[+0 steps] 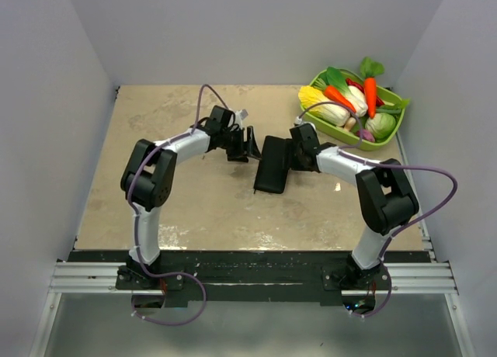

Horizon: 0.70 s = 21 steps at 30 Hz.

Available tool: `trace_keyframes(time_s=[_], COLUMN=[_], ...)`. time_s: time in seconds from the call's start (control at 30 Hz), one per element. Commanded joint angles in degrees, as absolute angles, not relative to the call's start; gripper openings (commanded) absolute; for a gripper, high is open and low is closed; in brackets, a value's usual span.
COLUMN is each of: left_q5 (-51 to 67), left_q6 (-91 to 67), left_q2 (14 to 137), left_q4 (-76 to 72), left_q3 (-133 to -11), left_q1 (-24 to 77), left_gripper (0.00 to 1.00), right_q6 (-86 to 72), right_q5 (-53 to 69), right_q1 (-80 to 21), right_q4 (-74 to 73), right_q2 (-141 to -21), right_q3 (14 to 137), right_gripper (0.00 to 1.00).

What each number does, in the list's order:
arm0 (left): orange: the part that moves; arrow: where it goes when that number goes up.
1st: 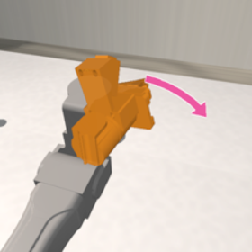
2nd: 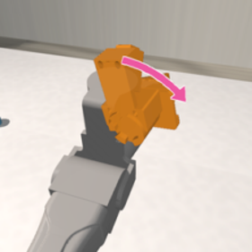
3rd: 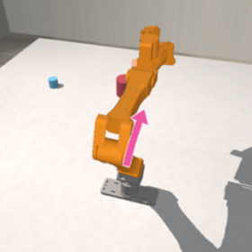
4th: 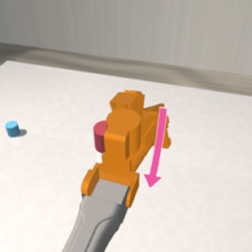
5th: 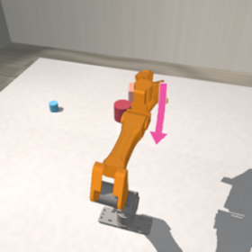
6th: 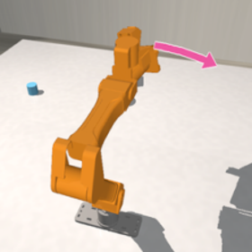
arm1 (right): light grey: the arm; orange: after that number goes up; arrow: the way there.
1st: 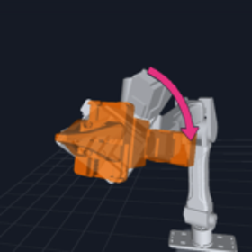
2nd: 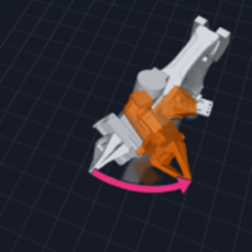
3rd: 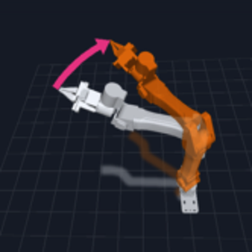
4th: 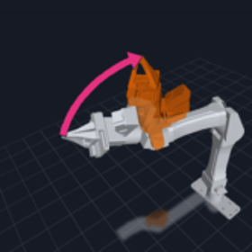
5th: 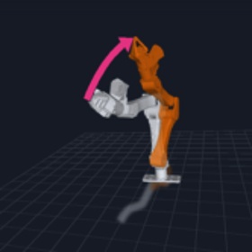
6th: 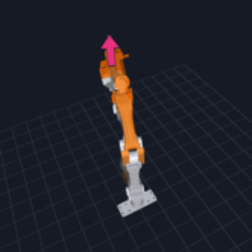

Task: Sort the hair-cutting tools
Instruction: Close the hairdressing tool bag at the center of the board, then pick up the hairdressing tool bag at the center of the board.

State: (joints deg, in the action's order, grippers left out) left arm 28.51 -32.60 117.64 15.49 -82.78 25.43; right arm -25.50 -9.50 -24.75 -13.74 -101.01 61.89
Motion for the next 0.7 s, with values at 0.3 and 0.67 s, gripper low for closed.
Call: trace_keyframes(time_s=[0.3,0.67], left_q5=[38.14,38.06], left_q6=[-32.96,-32.6], left_q2=[126.29,131.66], left_q4=[12.57,11.52], left_q3=[-85.52,-87.89], left_q1=[25.4,25.4], left_gripper=[0.79,0.82], right_q6=[-25.58,-25.93], right_q5=[-8.79,-7.21], right_q1=[-22.06,-19.95], right_q4=[-11.34,-10.72], right_q2=[-102.39,-101.25], right_q3=[59.24,56.95], right_gripper=[0.57,0.57])
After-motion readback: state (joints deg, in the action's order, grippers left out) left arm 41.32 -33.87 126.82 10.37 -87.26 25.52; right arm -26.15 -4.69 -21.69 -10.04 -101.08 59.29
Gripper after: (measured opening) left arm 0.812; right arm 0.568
